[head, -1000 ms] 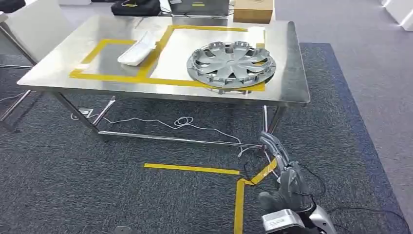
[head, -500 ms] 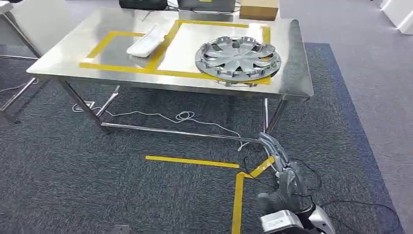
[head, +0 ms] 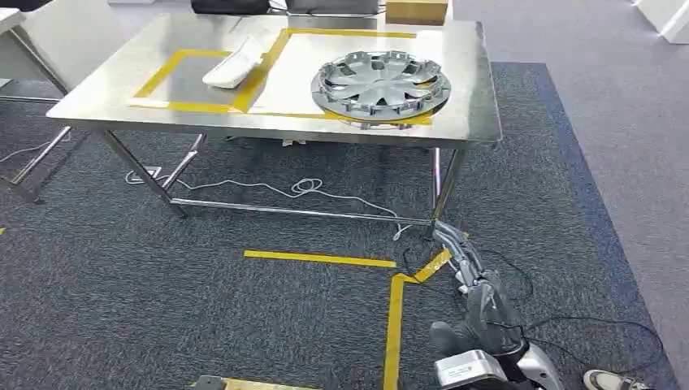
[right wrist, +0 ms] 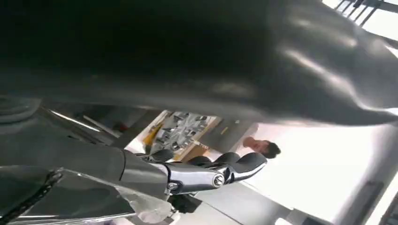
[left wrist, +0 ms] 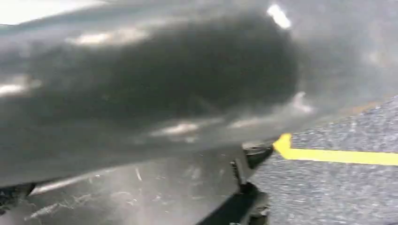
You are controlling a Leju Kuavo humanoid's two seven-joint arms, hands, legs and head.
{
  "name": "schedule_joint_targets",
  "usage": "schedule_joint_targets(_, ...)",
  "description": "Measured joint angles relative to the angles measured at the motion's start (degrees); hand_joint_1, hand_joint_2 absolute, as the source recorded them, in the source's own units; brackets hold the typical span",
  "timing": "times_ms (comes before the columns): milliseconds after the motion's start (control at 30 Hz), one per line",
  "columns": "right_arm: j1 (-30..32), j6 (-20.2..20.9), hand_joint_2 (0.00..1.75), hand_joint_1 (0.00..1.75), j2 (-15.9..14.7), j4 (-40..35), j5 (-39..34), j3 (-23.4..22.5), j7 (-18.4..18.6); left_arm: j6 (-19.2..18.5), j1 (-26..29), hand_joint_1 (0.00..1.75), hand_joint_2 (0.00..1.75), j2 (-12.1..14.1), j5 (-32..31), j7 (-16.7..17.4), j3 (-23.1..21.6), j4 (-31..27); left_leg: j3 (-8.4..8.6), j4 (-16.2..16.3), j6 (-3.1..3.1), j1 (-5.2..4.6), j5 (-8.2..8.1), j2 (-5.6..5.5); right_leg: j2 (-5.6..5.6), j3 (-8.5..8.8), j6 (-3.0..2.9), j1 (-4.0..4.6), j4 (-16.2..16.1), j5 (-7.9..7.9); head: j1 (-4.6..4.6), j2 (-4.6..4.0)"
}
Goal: Take the parts from the cabinet and place them on the table.
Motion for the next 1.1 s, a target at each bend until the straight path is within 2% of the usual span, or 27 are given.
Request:
schedule_joint_targets(67,0.01,0.00,0.00,0.00,0.00,0.02,0.00,0.02,0.02,-0.04,0.02,0.00,0.00,0.02,-0.18,0.02,0.00,0.00,-2.01,8.44,-0.37,0.12,-5.55,0.00,-0.08,-0.50,-0.13,0.12,0.10,0.89,0.00,0.00)
schedule_joint_targets(100,0.00,0.02,0.00,0.00,0.00,0.02,0.00,0.02,0.02,-0.11,0.01,0.00,0.00,0.04,-0.20,0.02,-0.02,0.00,-2.41,11.67,-0.45,0.15,-6.61,0.00,-0.11,-1.24,-0.16,0.19,0.17,1.33,0.04,0.00)
schedule_joint_targets(133,0.01,0.02,0.00,0.00,0.00,0.02,0.00,0.02,0.04,-0.13,0.01,0.00,0.00,0.06,-0.26,0.02,0.00,0.02,-1.95,12.29,-0.42,0.16,-5.68,0.00,-0.13,-1.85,-0.14,0.24,0.33,1.77,0.00,0.00)
schedule_joint_targets(167,0.00,0.02,0.00,0.00,0.00,0.02,0.00,0.02,0.13,-0.15,0.02,0.00,0.00,0.09,-0.39,0.02,-0.02,0.02,-0.35,10.70,-0.26,0.15,-3.47,0.00,-0.12,-2.54,-0.08,0.29,0.58,2.15,0.02,0.00)
schedule_joint_targets(200,-0.01,0.02,0.00,0.00,0.00,0.02,0.00,0.02,0.17,-0.20,0.03,0.00,0.00,0.13,-0.50,0.00,-0.02,0.00,2.13,7.09,0.01,0.14,-1.35,-0.01,-0.10,-2.97,-0.03,0.33,0.75,2.34,0.02,0.00)
schedule_joint_targets(233,-0.01,0.02,0.00,0.00,0.00,0.02,0.00,0.04,0.20,-0.20,0.02,0.00,0.00,0.18,-0.55,0.00,-0.02,0.00,5.39,1.71,0.43,0.09,0.54,-0.05,-0.06,-3.19,0.11,0.40,0.94,2.50,0.00,0.00)
schedule_joint_targets(267,-0.02,0.02,0.00,0.00,0.00,0.02,0.00,0.07,0.22,-0.22,0.01,0.00,0.00,0.22,-0.61,-0.02,-0.02,0.00,8.32,-3.39,1.02,0.00,1.18,-0.16,-0.07,-3.39,0.23,0.38,1.05,2.66,0.02,0.00)
schedule_joint_targets(300,-0.08,0.02,0.00,0.00,0.00,0.02,0.00,0.09,0.24,-0.22,-0.05,0.00,0.00,0.31,-0.63,-0.04,-0.02,0.00,9.59,-5.74,1.25,-0.20,0.61,-0.14,-0.05,-3.71,0.53,0.71,1.29,2.85,0.07,0.00)
schedule_joint_targets(400,-0.12,0.02,0.00,0.00,0.00,0.02,0.02,0.20,0.44,-0.22,-0.02,0.00,0.00,0.37,-0.77,-0.07,-0.02,0.00,8.97,-6.18,1.45,-0.45,0.70,-0.15,-0.13,-4.38,1.68,0.45,1.21,4.03,0.07,0.00)
schedule_joint_targets(433,-0.11,0.00,0.00,0.00,0.00,0.02,0.02,0.20,0.46,-0.22,0.02,0.00,0.00,0.28,-0.77,-0.07,0.00,0.02,8.88,-7.39,1.96,0.05,1.06,-0.03,-0.13,-4.94,2.04,0.70,1.48,3.90,0.07,0.00)
schedule_joint_targets(467,-0.04,-0.02,0.00,0.00,0.00,0.02,0.02,0.20,0.53,-0.22,-0.05,0.00,0.00,0.31,-0.77,-0.07,0.00,0.00,8.44,-7.38,2.42,0.13,1.58,0.21,0.07,-5.59,2.27,0.56,2.34,2.31,0.22,0.00)
schedule_joint_targets(500,-0.12,-0.04,0.00,0.00,0.00,0.02,0.04,0.22,0.52,-0.22,-0.07,0.00,0.00,0.28,-0.79,-0.07,0.00,0.00,7.83,-7.35,2.91,0.14,1.95,0.19,0.11,-6.61,2.44,0.56,4.86,-0.37,0.39,0.00)
schedule_joint_targets(567,-0.10,-0.04,0.00,0.00,0.00,0.04,0.07,0.22,0.61,-0.22,-0.03,0.00,0.00,0.26,-0.79,-0.07,0.00,0.00,6.60,-7.18,3.03,-0.01,2.66,0.22,0.12,-9.24,2.69,0.44,13.68,-6.02,0.48,0.00)
schedule_joint_targets(600,-0.09,-0.04,0.00,0.00,0.00,0.04,0.07,0.22,0.61,-0.22,0.00,0.00,0.00,0.31,-0.79,-0.07,0.00,0.02,5.96,-7.11,3.04,-0.12,3.09,0.23,0.11,-10.26,2.77,0.44,17.36,-7.06,0.48,0.00)
schedule_joint_targets(633,-0.06,-0.04,0.00,0.00,0.00,0.04,0.07,0.22,0.61,-0.22,0.02,0.00,0.00,0.33,-0.79,-0.07,0.00,0.00,5.42,-7.01,3.01,-0.19,3.46,0.30,0.11,-10.27,2.75,0.44,18.75,-6.37,0.48,0.00)
schedule_joint_targets(667,-0.04,-0.04,0.00,0.00,0.00,0.04,0.07,0.22,0.63,-0.22,0.02,0.00,0.00,0.33,-0.79,-0.07,-0.02,0.00,4.88,-6.88,2.98,-0.25,3.81,0.33,0.11,-8.87,2.72,0.44,17.46,-4.26,0.46,0.00)
schedule_joint_targets(700,-0.04,-0.04,0.00,0.00,0.00,0.04,0.07,0.22,0.63,-0.22,0.01,0.00,0.00,0.31,-0.79,-0.07,0.00,0.00,4.45,-6.70,2.91,-0.27,3.99,0.32,0.11,-6.53,2.63,0.44,14.10,-1.93,0.48,0.00)
schedule_joint_targets(733,-0.07,-0.07,0.00,0.00,0.00,0.04,0.09,0.22,0.63,-0.22,0.01,0.00,0.00,0.28,-0.79,-0.11,0.00,0.02,4.07,-6.43,2.76,-0.27,4.17,0.29,0.10,-3.18,2.44,0.45,8.81,0.21,0.48,0.00)
schedule_joint_targets(767,-0.11,-0.09,0.00,0.00,0.00,0.04,0.13,0.22,0.61,-0.22,0.02,0.00,0.00,0.28,-0.79,-0.24,0.00,0.02,3.88,-6.08,2.62,-0.27,4.27,0.26,0.08,0.05,2.24,0.46,3.59,0.51,0.50,0.00)
schedule_joint_targets(800,-0.16,-0.11,0.00,0.00,0.00,0.02,0.20,0.22,0.61,-0.22,0.04,0.00,0.00,0.28,-0.79,-0.37,0.00,0.02,3.65,-5.97,2.34,-0.56,4.43,0.24,0.10,2.58,2.17,0.68,0.79,-0.99,0.48,0.00)
schedule_joint_targets(833,-0.16,-0.26,0.00,0.00,0.00,0.00,0.26,0.26,0.50,-0.22,0.02,0.00,0.00,0.28,-0.81,-0.48,-0.02,0.02,3.50,-5.86,1.94,-0.58,4.77,0.27,0.18,2.47,2.11,0.70,-0.02,-1.08,0.46,0.00)
schedule_joint_targets(900,-0.04,-0.26,0.00,0.00,0.00,0.02,0.33,0.26,0.48,-0.22,-0.01,0.00,0.00,0.26,-0.85,-0.57,0.00,0.02,3.23,-5.79,1.32,-0.52,5.28,0.29,0.31,1.43,1.53,0.77,-0.18,-1.22,0.48,0.00)
schedule_joint_targets(933,0.00,-0.24,0.00,0.00,0.00,0.00,0.33,0.28,0.44,-0.22,0.01,0.00,0.00,0.28,-0.87,-0.57,0.00,0.00,3.19,-5.70,1.10,-0.66,5.38,0.29,0.30,1.30,1.00,0.56,-0.54,-0.87,0.50,0.00)
schedule_joint_targets(967,-0.07,-0.24,0.00,0.00,0.00,0.02,0.35,0.31,0.42,-0.22,0.00,0.00,0.00,0.33,-0.87,-0.57,0.00,0.00,2.85,-5.05,0.71,-0.47,4.46,0.02,0.11,1.18,0.31,0.28,-0.64,-0.43,0.48,0.00)
schedule_joint_targets(1000,-0.09,-0.26,0.00,0.00,0.00,0.02,0.35,0.37,0.39,-0.22,0.05,0.00,0.00,0.33,-0.90,-0.59,-0.02,0.02,2.02,-2.78,0.24,-0.39,1.97,-0.01,0.08,1.06,-0.11,0.28,-0.63,-0.19,0.20,0.00)
schedule_joint_targets(1067,-0.04,-0.26,0.00,0.00,0.00,0.02,0.35,0.50,0.39,-0.22,0.13,0.00,0.00,0.35,-0.90,-0.59,0.00,0.00,-1.15,6.17,-0.36,-0.07,-3.42,-0.01,-0.06,0.95,-0.43,0.37,-0.54,0.21,0.17,0.00)
schedule_joint_targets(1100,-0.03,-0.26,0.00,0.00,0.00,0.04,0.39,0.59,0.39,-0.20,0.15,0.00,0.00,0.37,-0.90,-0.59,0.00,0.00,-2.62,10.47,-0.53,0.01,-4.97,-0.01,-0.06,0.63,-0.40,0.42,-0.38,0.42,0.15,0.00)
